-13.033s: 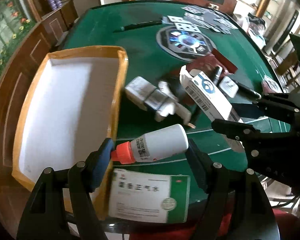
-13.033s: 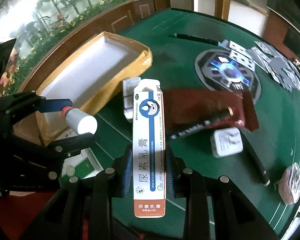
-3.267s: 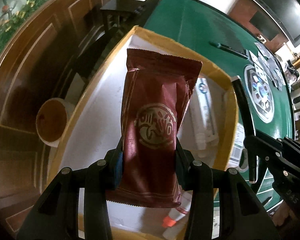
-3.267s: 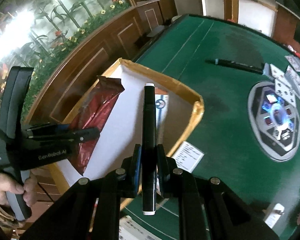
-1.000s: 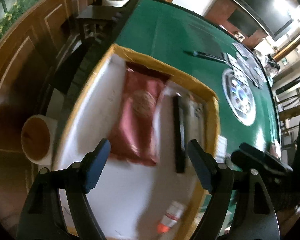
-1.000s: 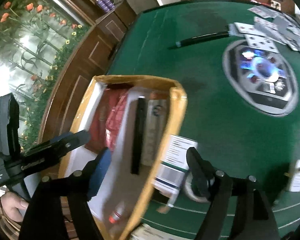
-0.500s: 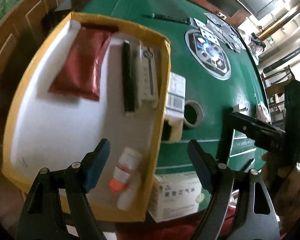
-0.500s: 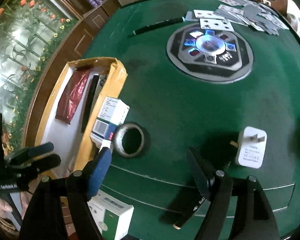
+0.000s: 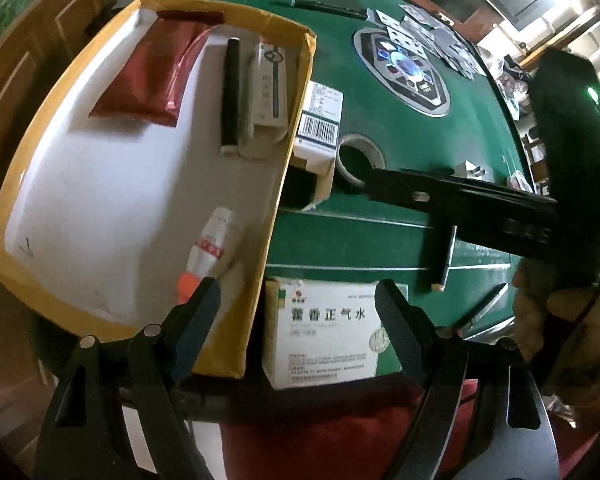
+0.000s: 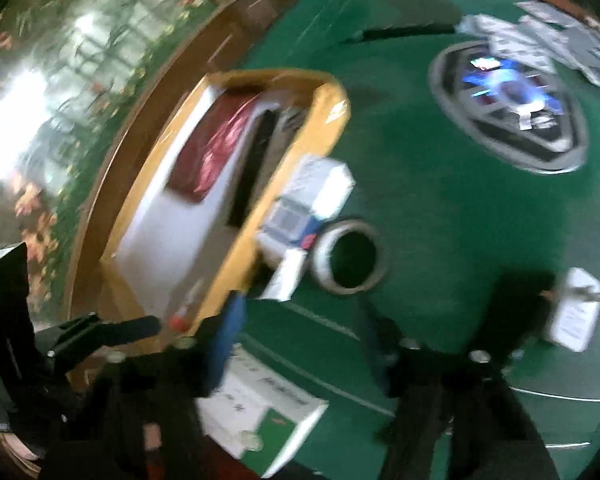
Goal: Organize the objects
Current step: 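Move the right tool to the small white-and-blue medicine box and grasp it, then grasp the white green-printed medicine box with the left tool while the right tool lifts its box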
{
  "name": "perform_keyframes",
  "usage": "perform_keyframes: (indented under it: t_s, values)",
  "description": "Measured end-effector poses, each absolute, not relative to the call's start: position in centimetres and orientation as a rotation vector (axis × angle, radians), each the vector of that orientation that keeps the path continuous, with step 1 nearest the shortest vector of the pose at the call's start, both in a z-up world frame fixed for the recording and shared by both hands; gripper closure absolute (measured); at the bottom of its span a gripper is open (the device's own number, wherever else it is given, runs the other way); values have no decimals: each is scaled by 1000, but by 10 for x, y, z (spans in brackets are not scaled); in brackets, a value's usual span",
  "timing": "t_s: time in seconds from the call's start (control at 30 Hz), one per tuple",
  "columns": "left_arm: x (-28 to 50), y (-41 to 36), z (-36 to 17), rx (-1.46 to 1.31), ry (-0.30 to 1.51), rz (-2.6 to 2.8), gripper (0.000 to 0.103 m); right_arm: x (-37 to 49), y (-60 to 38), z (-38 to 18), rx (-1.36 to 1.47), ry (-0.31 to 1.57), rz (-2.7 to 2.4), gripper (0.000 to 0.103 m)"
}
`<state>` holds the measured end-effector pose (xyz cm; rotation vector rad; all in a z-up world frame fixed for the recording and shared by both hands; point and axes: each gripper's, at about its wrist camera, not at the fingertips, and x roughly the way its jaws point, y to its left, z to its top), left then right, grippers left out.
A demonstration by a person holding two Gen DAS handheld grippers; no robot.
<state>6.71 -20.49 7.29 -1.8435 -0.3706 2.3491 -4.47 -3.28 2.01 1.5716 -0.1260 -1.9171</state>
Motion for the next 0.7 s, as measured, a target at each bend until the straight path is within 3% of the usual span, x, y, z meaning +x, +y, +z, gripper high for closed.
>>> perform_keyframes:
  t_s: [0.13,0.17,0.2,0.3,0.4,0.7]
  values:
    - [75,-202,76,-1822,-328,2354,23,-51,-57,4,1618,-151,-1882,59]
    - [76,-200,76,-1816,-304,2351,23,-55,-62,-3,1641,-165,-1876,68]
    - [78,-198,76,-1813,-284,2348,23,-58,-64,-8,1657,-161,-1880,85]
    - [83,-188,77,-1788,-221,2310,23,-62,-59,-15,1677,-118,-1932,99]
    - [86,-173,75,-1763,-109,2246,23,-64,-41,-11,1674,-73,-1997,100]
    - [95,-128,71,-1610,441,1971,23,-63,20,-11,1737,-188,-2020,100]
